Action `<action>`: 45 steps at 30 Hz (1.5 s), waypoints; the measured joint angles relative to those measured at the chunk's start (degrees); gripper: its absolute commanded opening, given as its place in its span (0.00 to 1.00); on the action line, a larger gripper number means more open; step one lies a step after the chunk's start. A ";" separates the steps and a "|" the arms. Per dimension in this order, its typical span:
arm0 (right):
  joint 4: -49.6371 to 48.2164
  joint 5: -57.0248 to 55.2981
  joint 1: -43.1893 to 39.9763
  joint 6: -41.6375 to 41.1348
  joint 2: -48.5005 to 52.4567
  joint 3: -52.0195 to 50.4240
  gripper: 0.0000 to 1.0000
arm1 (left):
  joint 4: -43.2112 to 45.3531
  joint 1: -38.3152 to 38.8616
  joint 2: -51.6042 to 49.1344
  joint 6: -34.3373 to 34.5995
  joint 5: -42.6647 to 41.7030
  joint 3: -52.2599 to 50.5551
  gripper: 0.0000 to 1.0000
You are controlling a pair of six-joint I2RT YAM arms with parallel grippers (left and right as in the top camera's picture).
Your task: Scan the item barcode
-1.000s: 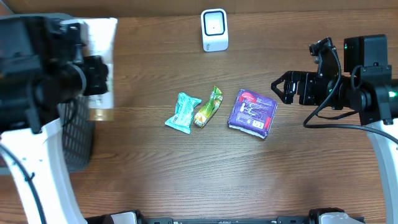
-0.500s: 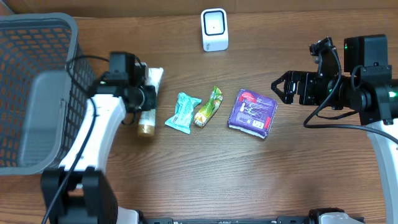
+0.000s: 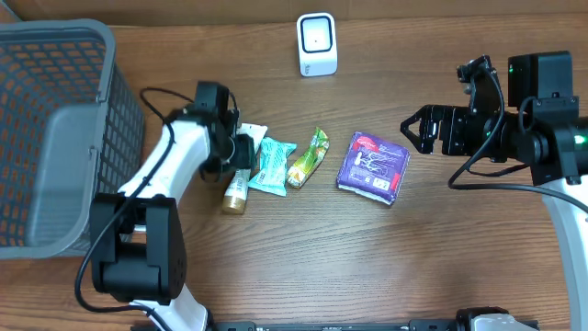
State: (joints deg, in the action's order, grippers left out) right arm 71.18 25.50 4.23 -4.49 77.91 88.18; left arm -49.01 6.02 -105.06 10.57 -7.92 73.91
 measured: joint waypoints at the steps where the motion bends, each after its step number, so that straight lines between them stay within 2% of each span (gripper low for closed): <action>1: 0.00 -0.02 0.00 0.00 0.00 0.00 1.00 | -2.49 0.00 0.07 -0.04 -0.02 2.58 0.62; 7: 0.46 0.00 -0.02 0.00 0.00 0.00 1.00 | -19.47 0.00 3.56 -2.58 0.44 30.16 0.68; 12: 0.44 -0.02 0.00 -0.02 0.00 0.00 1.00 | -29.22 0.00 9.25 -5.01 3.30 42.73 0.73; 13: 0.35 0.00 0.00 -0.04 0.00 0.00 1.00 | -30.64 0.00 11.08 -5.22 3.93 44.00 0.77; 22: 0.42 0.00 0.00 -0.04 0.00 0.00 1.00 | -35.21 0.00 16.26 -6.75 5.20 44.70 1.00; 27: 1.81 0.00 -0.09 -0.09 0.00 0.00 1.00 | -34.73 -0.09 21.94 -7.21 6.32 44.70 1.00; 33: 2.99 -0.04 -4.85 1.03 0.00 0.00 1.00 | -35.19 -0.52 29.83 -7.58 9.73 45.00 1.00; 45: 1.81 -1.05 -5.42 2.40 0.00 0.00 1.00 | -35.28 -0.55 26.23 -7.58 10.82 45.03 1.00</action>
State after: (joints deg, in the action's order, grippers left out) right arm 72.99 24.45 -1.19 -2.09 77.91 88.18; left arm -84.29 5.48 -78.83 2.98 2.90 118.93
